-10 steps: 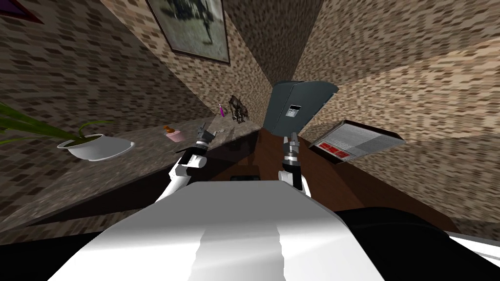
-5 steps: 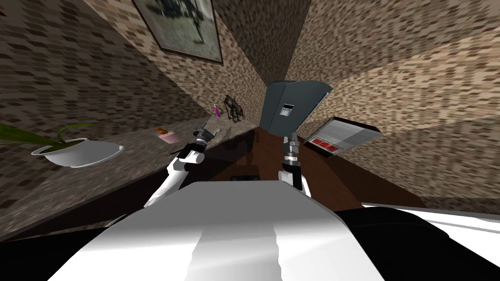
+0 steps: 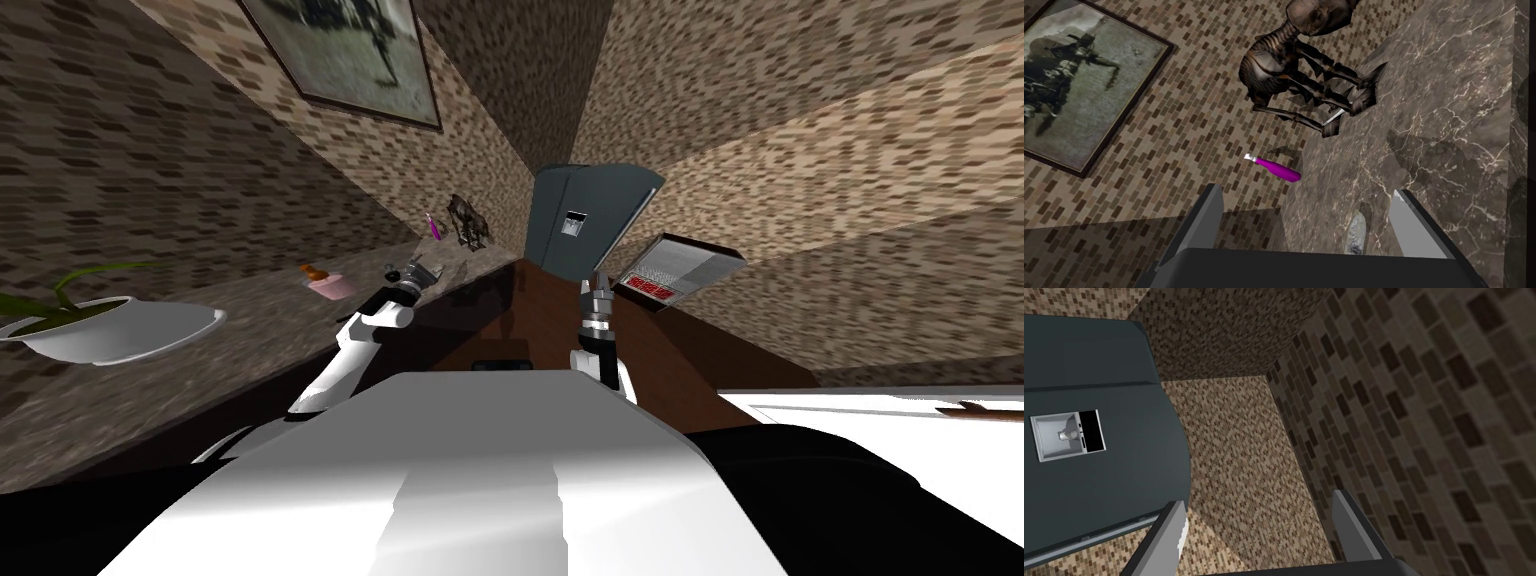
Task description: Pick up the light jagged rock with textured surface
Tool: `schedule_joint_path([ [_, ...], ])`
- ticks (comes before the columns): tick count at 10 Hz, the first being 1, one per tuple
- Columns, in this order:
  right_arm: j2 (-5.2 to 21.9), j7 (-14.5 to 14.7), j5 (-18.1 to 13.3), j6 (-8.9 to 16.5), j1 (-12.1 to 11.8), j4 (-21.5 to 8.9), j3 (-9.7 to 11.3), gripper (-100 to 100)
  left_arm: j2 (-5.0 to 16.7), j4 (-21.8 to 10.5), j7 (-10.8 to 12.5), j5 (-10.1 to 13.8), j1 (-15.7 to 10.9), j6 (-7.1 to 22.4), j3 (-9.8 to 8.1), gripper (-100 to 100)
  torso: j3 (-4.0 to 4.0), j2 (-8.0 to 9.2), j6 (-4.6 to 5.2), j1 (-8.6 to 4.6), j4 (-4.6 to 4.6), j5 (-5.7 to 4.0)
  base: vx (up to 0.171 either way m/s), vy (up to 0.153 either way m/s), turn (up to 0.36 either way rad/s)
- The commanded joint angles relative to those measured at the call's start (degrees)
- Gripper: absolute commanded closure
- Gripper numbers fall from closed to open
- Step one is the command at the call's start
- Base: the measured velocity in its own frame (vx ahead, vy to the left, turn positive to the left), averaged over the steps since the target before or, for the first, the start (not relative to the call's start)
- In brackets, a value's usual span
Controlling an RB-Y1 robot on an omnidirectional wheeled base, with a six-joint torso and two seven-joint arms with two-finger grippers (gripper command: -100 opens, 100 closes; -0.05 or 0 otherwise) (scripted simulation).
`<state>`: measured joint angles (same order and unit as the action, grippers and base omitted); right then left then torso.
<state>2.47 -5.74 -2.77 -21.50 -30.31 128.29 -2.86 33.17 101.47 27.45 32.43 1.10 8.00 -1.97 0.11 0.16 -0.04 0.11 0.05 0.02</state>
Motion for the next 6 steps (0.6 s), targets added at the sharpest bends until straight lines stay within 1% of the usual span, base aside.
schedule_joint_path([
  [1,0.0,0.0,0.0,0.0,0.0,0.0,0.0,0,1.7,-2.3,1.9,2.2,-2.0,2.9,-0.44,-100,0.00,0.00,0.00,0.00,0.00,0.00,-0.032,0.006,-0.198],
  [2,0.0,0.0,0.0,0.0,0.0,0.0,0.0,0,1.7,-2.3,1.9,2.2,-2.0,4.3,-0.44,-100,-0.02,-0.03,0.04,0.02,0.00,0.00,-0.024,0.017,-0.117],
  [3,0.0,0.0,0.0,0.0,0.0,0.0,0.0,0,3.2,-4.2,3.5,4.2,-3.5,5.9,-0.79,-100,-0.03,-0.06,-0.01,0.07,-0.01,0.01,-0.026,0.022,-0.215],
  [4,0.0,0.0,0.0,0.0,0.0,0.0,0.0,0,3.2,-4.2,3.5,4.2,-3.5,7.1,-0.79,-100,-0.04,-0.06,0.04,0.09,-0.02,0.02,-0.022,0.024,-0.100],
  [5,0.0,0.0,0.0,0.0,0.0,0.0,0.0,0,3.2,-4.2,3.5,4.2,-3.5,7.5,-0.79,-100,-0.04,-0.07,-0.02,0.10,-0.02,0.02,-0.008,0.009,0.030],
  [6,0.0,0.0,0.0,0.0,0.0,0.0,0.0,0,4.6,-6.1,5.2,6.1,-4.9,9.8,-1.16,-100,-0.06,-0.10,-0.03,0.07,-0.02,0.02,-0.013,0.014,-0.212],
])
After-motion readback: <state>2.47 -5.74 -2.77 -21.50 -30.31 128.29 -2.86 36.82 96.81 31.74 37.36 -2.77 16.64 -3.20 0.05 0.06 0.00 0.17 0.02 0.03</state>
